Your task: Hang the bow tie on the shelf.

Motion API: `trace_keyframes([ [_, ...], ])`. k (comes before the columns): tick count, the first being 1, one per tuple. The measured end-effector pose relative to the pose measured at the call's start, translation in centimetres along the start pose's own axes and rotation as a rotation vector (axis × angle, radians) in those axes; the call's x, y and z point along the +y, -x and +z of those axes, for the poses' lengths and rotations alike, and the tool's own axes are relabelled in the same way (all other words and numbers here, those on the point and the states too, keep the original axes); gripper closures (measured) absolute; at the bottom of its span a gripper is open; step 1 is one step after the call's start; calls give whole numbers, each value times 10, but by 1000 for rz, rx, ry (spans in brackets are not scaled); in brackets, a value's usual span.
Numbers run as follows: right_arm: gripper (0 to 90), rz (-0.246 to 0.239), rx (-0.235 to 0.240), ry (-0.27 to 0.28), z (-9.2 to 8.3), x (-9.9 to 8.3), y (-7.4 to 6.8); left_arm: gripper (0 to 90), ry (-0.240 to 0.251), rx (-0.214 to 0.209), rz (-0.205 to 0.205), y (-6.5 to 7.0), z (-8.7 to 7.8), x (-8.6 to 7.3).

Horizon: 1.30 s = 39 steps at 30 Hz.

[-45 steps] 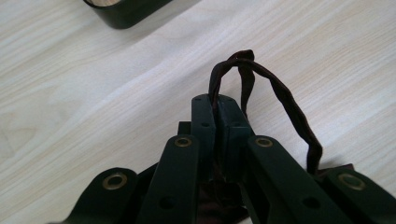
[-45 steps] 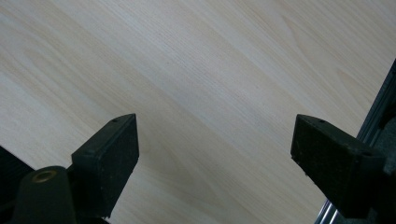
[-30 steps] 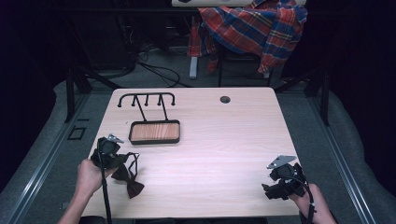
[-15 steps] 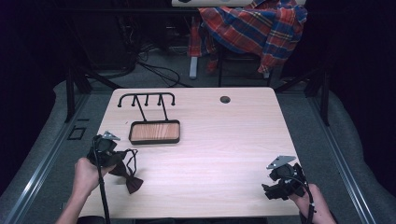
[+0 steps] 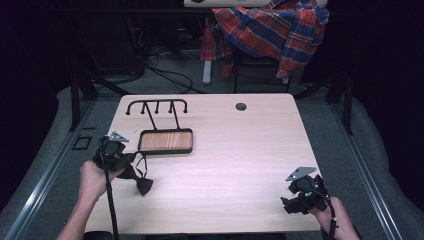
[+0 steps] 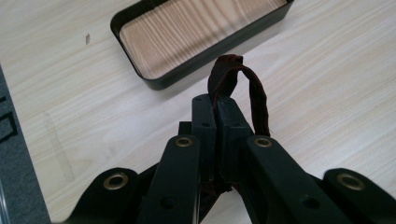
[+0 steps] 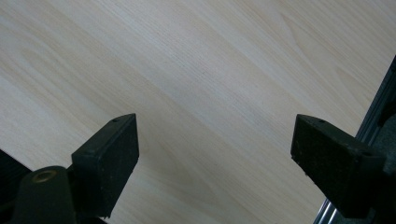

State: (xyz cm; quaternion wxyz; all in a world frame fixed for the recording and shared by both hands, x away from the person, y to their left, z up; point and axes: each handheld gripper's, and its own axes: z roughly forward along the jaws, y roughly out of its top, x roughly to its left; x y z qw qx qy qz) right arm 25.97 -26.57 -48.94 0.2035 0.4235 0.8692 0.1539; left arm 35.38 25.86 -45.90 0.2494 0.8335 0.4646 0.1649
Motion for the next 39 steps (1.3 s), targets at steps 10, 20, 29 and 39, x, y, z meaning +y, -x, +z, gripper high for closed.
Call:
trace_keyframes([
  [10,150,-4,7,-3,0,-1,1,872,30,26,5,-1,-3,12],
  [20,150,-8,2,-7,-1,-1,0,872,67,28,0,-6,-11,25],
  [29,150,-1,5,-2,0,-1,0,872,93,35,-14,-11,-11,34],
  [39,150,-2,-3,-9,0,-1,0,872,107,35,-13,-14,-11,45],
])
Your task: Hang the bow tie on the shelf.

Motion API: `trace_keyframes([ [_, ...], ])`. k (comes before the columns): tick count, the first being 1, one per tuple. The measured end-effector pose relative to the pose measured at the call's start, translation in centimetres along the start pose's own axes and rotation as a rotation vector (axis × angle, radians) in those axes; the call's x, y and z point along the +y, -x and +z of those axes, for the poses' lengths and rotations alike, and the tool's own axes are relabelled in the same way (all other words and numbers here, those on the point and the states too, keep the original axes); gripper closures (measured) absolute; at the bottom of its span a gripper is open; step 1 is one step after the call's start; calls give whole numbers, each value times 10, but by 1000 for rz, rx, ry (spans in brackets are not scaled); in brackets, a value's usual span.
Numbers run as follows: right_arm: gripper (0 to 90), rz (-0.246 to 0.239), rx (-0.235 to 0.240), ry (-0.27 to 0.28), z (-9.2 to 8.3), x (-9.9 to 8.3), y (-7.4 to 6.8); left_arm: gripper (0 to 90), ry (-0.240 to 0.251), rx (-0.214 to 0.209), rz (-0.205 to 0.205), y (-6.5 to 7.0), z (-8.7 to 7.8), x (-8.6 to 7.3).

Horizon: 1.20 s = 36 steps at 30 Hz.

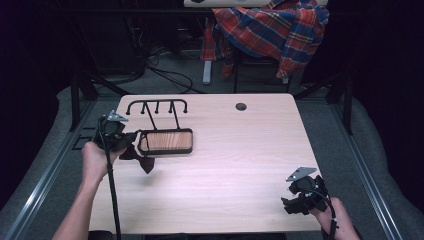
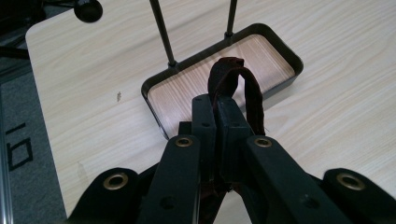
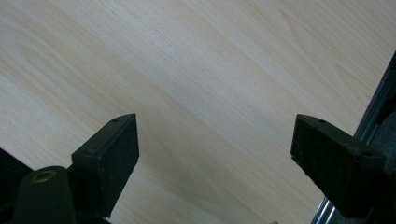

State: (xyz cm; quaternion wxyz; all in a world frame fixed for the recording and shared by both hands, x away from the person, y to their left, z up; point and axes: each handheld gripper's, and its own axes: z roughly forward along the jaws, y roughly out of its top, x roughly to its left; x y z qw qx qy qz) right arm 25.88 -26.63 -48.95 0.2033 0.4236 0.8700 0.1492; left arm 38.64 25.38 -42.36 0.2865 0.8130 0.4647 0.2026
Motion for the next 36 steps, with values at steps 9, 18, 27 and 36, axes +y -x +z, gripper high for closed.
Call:
trace_keyframes([
  [9,150,-3,3,-7,1,0,0,873,7,5,-10,-7,1,7],
  [18,150,2,7,-3,1,0,0,873,26,20,-24,-18,-1,10],
  [27,150,3,6,-8,1,0,1,872,38,35,-32,-26,-6,12],
  [36,150,0,5,-11,1,0,0,872,61,44,-47,-34,-11,16],
])
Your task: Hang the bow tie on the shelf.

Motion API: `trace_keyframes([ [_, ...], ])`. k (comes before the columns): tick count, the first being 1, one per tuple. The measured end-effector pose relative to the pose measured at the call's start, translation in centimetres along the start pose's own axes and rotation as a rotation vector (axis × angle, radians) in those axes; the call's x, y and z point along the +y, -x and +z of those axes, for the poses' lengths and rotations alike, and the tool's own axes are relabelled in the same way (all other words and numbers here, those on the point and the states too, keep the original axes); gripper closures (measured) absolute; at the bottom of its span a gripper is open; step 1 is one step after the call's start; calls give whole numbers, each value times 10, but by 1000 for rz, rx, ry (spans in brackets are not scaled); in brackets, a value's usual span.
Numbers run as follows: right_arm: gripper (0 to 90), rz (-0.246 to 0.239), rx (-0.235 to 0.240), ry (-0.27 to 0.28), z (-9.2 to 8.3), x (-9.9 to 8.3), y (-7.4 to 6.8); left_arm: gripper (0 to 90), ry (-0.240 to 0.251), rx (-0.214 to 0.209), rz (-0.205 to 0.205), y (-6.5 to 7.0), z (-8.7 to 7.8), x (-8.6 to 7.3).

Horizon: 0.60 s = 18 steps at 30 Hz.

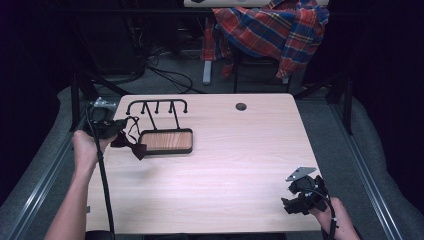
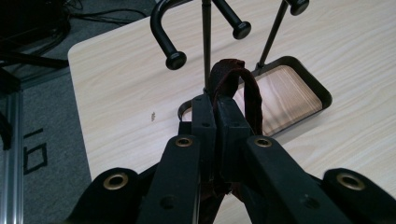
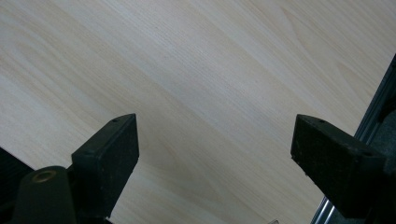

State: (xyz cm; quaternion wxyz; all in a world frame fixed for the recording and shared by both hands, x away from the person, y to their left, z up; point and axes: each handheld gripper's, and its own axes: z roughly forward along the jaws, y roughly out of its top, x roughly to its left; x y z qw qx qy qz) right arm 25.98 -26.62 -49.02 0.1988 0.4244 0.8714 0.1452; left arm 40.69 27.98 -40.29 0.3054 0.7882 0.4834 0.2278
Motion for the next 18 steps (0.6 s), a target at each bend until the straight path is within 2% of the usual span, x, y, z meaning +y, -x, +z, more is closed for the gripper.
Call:
trace_keyframes([
  [11,150,-5,-5,-6,0,0,0,873,35,13,-10,-5,-5,11],
  [18,150,-2,-4,-8,0,0,0,873,37,26,-8,-9,-4,22],
])
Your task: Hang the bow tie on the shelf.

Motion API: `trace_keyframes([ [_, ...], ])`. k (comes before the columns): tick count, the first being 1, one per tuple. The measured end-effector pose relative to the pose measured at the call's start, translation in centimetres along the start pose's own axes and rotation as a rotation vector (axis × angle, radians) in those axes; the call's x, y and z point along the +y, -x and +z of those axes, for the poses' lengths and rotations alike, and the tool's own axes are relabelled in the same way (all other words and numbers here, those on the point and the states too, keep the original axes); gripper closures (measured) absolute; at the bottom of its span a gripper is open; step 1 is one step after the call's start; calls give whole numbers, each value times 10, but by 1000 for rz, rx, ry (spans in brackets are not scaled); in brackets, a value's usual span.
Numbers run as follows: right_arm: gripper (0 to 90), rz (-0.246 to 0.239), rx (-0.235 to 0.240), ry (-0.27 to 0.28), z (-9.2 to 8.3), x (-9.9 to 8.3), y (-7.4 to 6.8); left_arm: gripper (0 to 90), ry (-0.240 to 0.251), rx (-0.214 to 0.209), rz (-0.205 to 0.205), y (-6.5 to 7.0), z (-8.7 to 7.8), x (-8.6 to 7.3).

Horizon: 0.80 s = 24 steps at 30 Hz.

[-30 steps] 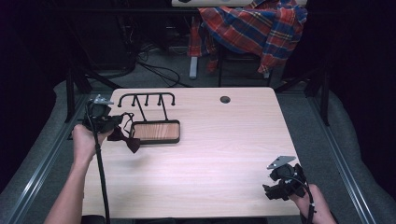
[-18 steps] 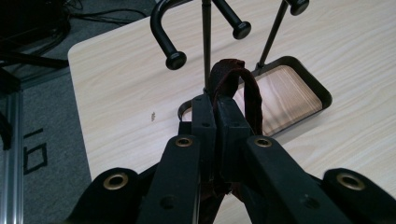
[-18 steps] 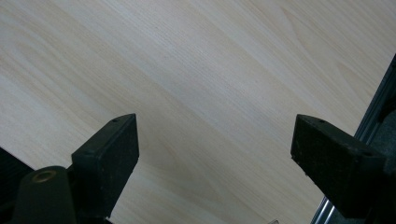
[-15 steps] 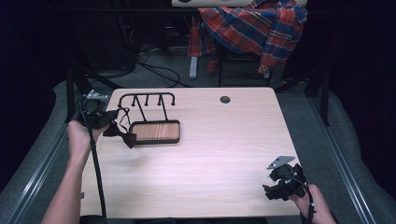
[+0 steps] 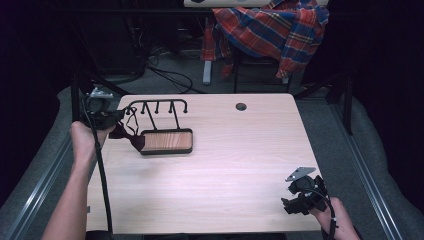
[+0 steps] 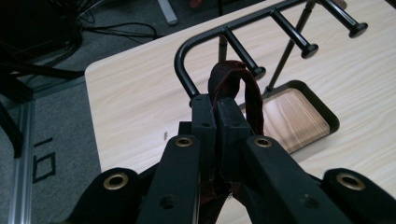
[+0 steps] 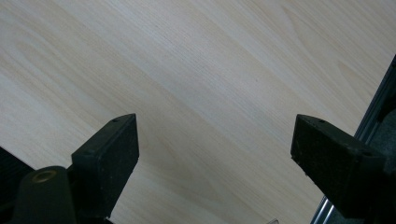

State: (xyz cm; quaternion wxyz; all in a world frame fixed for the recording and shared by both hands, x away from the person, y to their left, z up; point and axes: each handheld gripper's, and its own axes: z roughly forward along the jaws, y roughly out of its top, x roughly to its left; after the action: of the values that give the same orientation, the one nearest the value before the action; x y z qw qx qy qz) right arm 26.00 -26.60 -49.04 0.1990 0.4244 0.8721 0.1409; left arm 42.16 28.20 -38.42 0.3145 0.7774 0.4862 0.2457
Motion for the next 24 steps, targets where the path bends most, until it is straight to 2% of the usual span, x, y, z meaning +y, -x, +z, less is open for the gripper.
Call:
trace_keyframes([
  [8,150,-2,0,2,0,0,0,872,-7,14,0,-3,6,7],
  [18,150,-6,-2,2,0,0,-1,872,-28,18,-20,-11,17,7],
  [24,150,-10,-2,-3,0,0,-1,872,-31,36,-30,-14,25,6],
])
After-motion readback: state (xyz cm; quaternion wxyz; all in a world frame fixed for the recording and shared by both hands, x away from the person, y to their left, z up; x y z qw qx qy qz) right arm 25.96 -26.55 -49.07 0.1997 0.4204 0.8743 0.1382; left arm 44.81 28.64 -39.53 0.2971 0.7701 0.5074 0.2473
